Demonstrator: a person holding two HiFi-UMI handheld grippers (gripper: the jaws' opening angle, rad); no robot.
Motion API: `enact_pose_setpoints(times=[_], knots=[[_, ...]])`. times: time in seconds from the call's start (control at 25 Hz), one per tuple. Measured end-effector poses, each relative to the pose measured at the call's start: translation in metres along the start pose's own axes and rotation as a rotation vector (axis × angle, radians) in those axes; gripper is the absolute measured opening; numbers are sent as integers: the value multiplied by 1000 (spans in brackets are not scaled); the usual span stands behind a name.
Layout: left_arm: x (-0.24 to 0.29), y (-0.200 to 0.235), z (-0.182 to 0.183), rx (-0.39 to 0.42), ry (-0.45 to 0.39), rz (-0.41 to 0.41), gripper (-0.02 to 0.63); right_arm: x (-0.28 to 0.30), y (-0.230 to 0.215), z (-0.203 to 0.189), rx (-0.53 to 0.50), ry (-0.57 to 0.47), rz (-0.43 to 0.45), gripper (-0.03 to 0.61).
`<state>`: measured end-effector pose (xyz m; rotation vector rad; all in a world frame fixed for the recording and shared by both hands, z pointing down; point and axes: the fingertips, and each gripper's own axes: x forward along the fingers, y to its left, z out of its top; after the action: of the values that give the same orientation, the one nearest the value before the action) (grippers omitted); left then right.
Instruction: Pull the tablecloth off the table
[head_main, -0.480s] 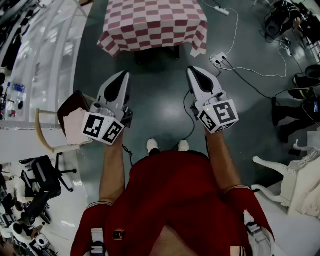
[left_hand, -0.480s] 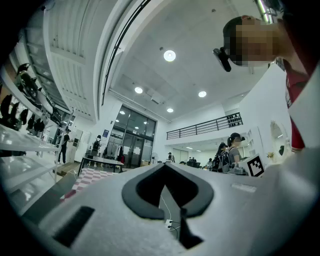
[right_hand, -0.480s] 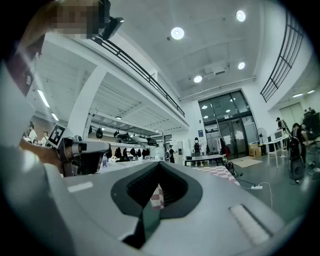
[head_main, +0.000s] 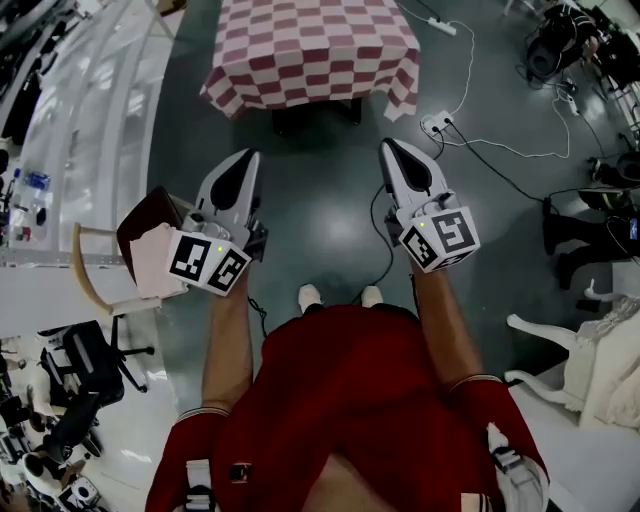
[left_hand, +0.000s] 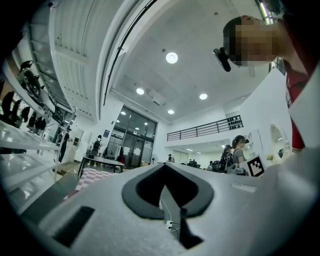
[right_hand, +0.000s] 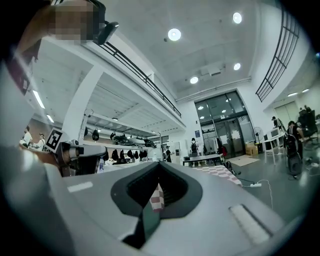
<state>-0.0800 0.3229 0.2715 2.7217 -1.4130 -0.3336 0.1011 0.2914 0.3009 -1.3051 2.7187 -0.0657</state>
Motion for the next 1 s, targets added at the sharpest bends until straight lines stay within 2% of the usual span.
enact_pose_setpoints(times=[0.56,0.8,1.0], knots=[[-42,78,15,-36,-33,4,3,39,36,-6,-46,32,-93,11],[-23,98,3,-55,-15,0,3,60,19,-17,-34,54,-116,11],[16,117,-9,-33,16,14,3,89,-19,-27,-24,48,-118,11]])
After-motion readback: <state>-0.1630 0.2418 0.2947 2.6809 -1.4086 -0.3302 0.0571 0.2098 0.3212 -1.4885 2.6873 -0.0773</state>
